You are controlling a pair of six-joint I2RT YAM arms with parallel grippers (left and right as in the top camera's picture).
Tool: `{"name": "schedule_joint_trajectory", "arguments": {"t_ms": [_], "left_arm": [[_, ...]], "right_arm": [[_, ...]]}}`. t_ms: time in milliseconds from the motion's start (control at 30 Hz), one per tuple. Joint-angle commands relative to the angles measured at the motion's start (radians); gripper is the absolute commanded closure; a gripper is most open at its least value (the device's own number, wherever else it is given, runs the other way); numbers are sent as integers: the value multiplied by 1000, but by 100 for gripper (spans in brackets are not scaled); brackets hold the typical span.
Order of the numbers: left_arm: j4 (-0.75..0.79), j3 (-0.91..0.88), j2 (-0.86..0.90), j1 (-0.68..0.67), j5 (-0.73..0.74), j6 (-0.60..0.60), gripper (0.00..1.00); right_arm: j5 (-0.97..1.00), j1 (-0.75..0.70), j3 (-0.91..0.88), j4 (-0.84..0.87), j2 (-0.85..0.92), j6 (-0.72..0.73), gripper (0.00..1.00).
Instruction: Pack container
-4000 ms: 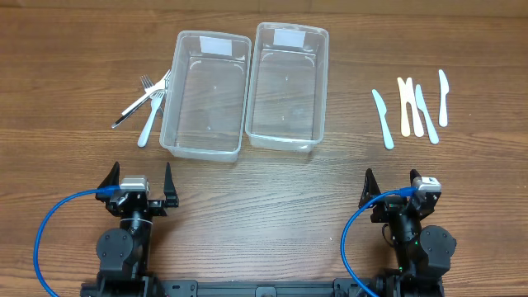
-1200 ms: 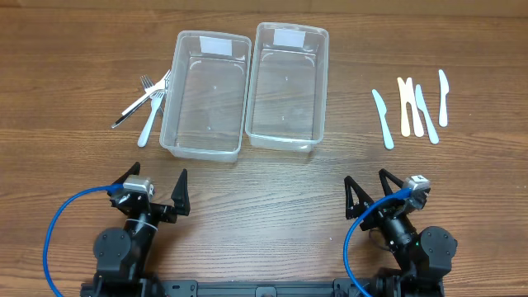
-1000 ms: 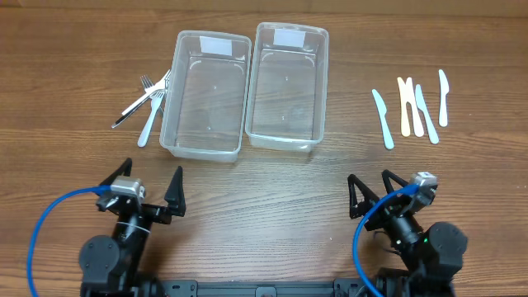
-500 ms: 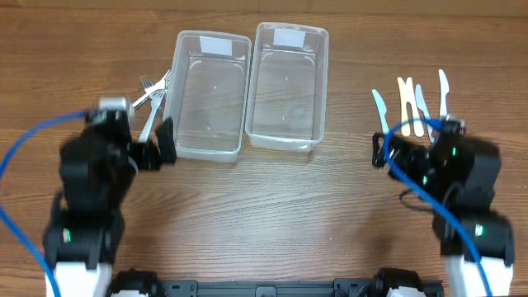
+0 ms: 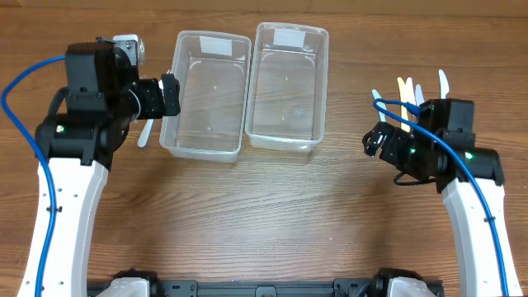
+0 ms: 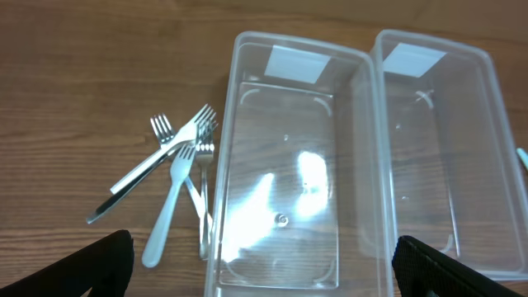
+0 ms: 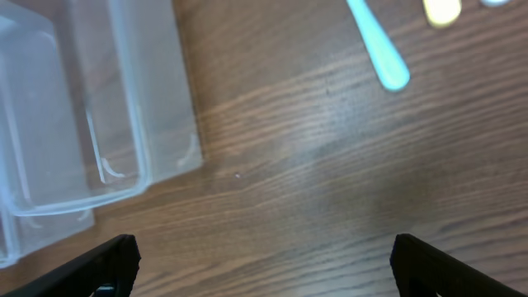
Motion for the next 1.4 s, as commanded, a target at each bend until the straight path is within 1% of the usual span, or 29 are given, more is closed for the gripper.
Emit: {"name": "schedule_joint_trajectory", "arguments": {"t_ms": [0, 67, 167, 267, 333, 400, 500, 533, 633, 667, 700, 733, 767, 833, 967, 1200, 1333, 1367], "left_arm": [[-4, 24, 45, 48, -114, -1, 0], [-18, 25, 84, 98, -117, -58, 0], [-75, 42, 187, 185, -79, -56, 0], [-145, 85, 306, 219, -86, 23, 0], [-170, 124, 387, 218, -124, 66, 1], [-169, 155, 447, 209, -153, 103, 1], [-154, 211, 560, 200, -158, 225, 1], [-151, 223, 591, 200, -160, 249, 0], [-144, 244, 671, 200, -132, 258, 0], [-136, 244, 692, 200, -103, 278, 2], [-127, 244, 716, 194, -77, 313, 7], [-118, 244, 732, 187, -75, 328, 12], [-108, 244, 744, 179, -81, 335, 15], [-83, 244, 765, 162, -106, 338, 15], [-54, 244, 789, 132, -111, 383, 18], [-40, 244, 832, 112, -129, 383, 20], [-40, 244, 855, 113, -135, 386, 25], [-42, 244, 858, 113, -135, 387, 28]], "right_arm": [[-1, -4, 28, 0, 32, -7, 0], [-1, -4, 28, 1, 33, -7, 0], [12, -4, 28, 6, 33, -7, 0], [22, -4, 28, 19, 33, -7, 0], [22, -4, 28, 20, 33, -7, 0], [21, -4, 28, 20, 33, -7, 0], [22, -4, 28, 20, 33, -7, 0], [22, -4, 28, 20, 33, -7, 0], [22, -4, 28, 21, 33, -7, 0], [22, -4, 28, 20, 33, -7, 0], [21, -4, 28, 20, 33, -7, 0], [22, -4, 28, 21, 33, -7, 0], [22, -4, 28, 22, 33, -7, 0], [21, -4, 28, 23, 33, -7, 0], [22, -4, 28, 23, 33, -7, 0], [21, -4, 28, 23, 33, -7, 0], [21, -4, 28, 23, 33, -7, 0], [21, -4, 28, 23, 33, -7, 0]]}}
